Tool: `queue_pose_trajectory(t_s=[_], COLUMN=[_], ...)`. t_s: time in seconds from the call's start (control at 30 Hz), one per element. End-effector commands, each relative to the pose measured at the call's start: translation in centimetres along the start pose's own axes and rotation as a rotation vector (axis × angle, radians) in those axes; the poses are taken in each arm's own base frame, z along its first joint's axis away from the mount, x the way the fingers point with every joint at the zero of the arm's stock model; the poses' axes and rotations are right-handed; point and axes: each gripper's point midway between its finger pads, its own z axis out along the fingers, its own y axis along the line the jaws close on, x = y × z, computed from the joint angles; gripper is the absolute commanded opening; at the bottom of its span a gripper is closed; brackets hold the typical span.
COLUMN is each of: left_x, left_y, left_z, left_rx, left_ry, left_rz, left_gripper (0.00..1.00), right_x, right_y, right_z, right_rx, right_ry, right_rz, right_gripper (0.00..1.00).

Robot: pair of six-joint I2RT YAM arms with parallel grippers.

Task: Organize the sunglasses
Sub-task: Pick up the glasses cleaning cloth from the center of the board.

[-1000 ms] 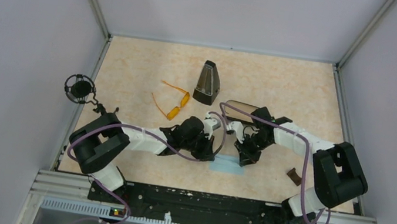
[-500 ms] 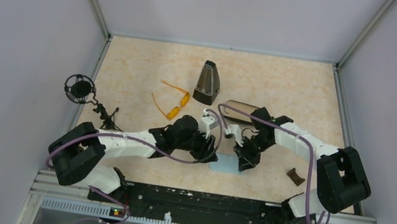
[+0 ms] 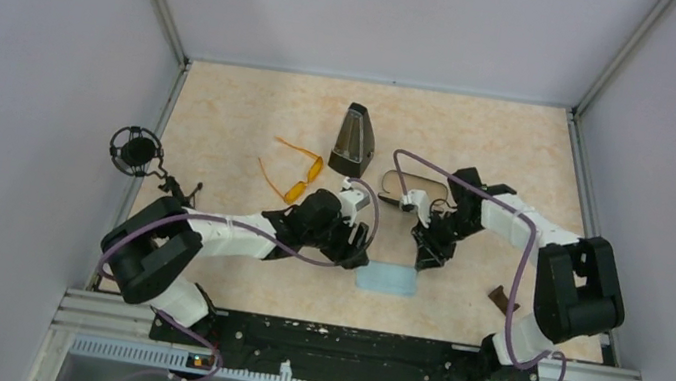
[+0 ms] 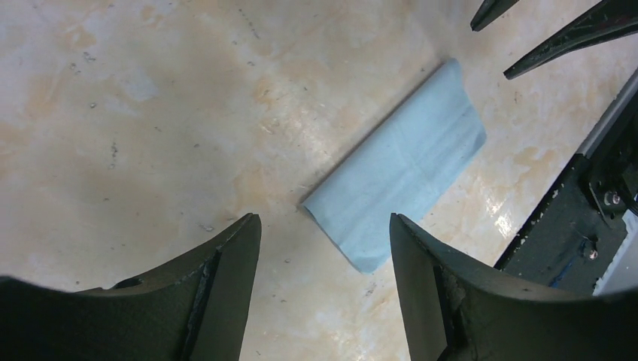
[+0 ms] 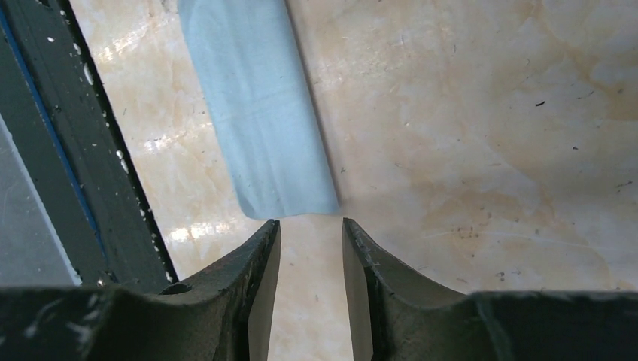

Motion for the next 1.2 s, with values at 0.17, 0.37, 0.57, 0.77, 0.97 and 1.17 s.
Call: queue_pose_trajectory(t_s=[0.17, 0.37, 0.57, 0.77, 0.97, 1.17], left_x=[-1.4, -1.3, -1.1, -0.9, -0.3, 0.4], left_y=[-0.4, -0.4, -0.1, 0.2, 0.7, 0.8], left_z=[0.6, 0.7, 1.0, 1.3, 1.8, 2.6], left_rx=[0.094, 0.115, 0.114, 0.117, 0.111, 0.134], left_ry=[-0.038, -0.033, -0.031, -0.020, -0.008, 0.017], left_rz=[-0.012, -0.018, -0.018, -0.011, 0.004, 0.006], left_gripper=[0.68, 0.65, 0.62, 0.58, 0.56, 0.44], right_x=[-0.3, 0.5, 0.6, 0.7, 0.8, 0.8], right_y=[-2.0, -1.4, -1.4, -1.7, -1.9, -2.2], right_z=[2.0, 2.6, 2.8, 3.1, 3.1, 2.9], right_rx=[-0.037, -0.092, -0.089, -0.092, -0.087, -0.073], right_ry=[-0.015, 0.005, 0.002, 0.007, 0.008, 0.002], right_rz=[-0.029, -0.012, -0.011, -0.001, -0.003, 0.004], right_gripper=[0.40, 0.34, 0.29, 0.17, 0.00, 0.00])
